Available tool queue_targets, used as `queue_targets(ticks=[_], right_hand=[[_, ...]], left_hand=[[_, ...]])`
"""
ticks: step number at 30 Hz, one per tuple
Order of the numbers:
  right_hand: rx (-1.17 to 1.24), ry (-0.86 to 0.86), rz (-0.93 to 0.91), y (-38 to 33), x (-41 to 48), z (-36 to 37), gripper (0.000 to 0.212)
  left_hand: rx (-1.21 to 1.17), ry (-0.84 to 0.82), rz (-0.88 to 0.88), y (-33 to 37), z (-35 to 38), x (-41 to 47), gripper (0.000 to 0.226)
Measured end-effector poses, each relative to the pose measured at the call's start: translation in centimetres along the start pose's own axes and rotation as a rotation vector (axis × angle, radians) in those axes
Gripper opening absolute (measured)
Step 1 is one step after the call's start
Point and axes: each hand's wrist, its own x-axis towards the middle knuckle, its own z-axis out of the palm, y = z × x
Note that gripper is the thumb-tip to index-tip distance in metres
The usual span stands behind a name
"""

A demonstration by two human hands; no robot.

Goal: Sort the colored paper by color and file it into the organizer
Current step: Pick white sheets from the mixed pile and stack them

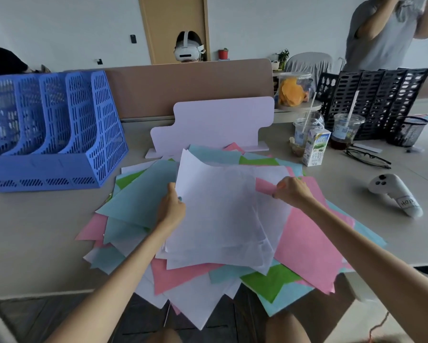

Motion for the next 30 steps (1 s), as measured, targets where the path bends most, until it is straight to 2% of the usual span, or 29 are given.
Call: queue_targets(ticks=[5,10,13,18,22,24,26,28,30], right_hand=[[0.026,-0.086,-0.086,0.2,0.1,-0.3,0.029],[0.169,-0.225,-0.039,-1.0,-0.4,-0.4,0.021],[0.300,-0.157,0.050,-0.7,0.1,-0.2,0.018],[0.480,0.068,0.266,0.9,0.7,0.3,0.017],[0.586,0.197,0.361,1.8,0.8,0.0,0.020],[0.604,0.209,0.377,2.0,0.8,-0.2,0.019],[0.644,0.140,0.372,1.8,0.6,-0.2,0.016],[0.667,0.033,0.377,1.5,0.2,-0.1,0.004],[0.693,-0.109,0.356,0.9,-0.3,-0.2,0.021]], left_hand=[[0.157,-0.012,0.007,0.1,0.2,-0.4,0.030],[0.166,-0.022,0.001,-0.1,0.2,-0.3,0.029],[0.070,0.006,-0.020,-0.1,0.0,-0.3,0.028],[-0.091,0.107,-0.017,0.1,-0.6,0.0,0.037],[-0.082,0.110,-0.027,-0.4,-1.2,0.8,0.038],[-0.080,0.097,-0.021,-0.5,-1.3,1.0,0.037],[-0.083,0.094,-0.032,-0.2,-1.1,1.0,0.037],[-0.091,0.094,-0.037,0.1,-0.8,0.9,0.036],[-0.108,0.081,-0.036,0.4,-0.6,1.1,0.035]])
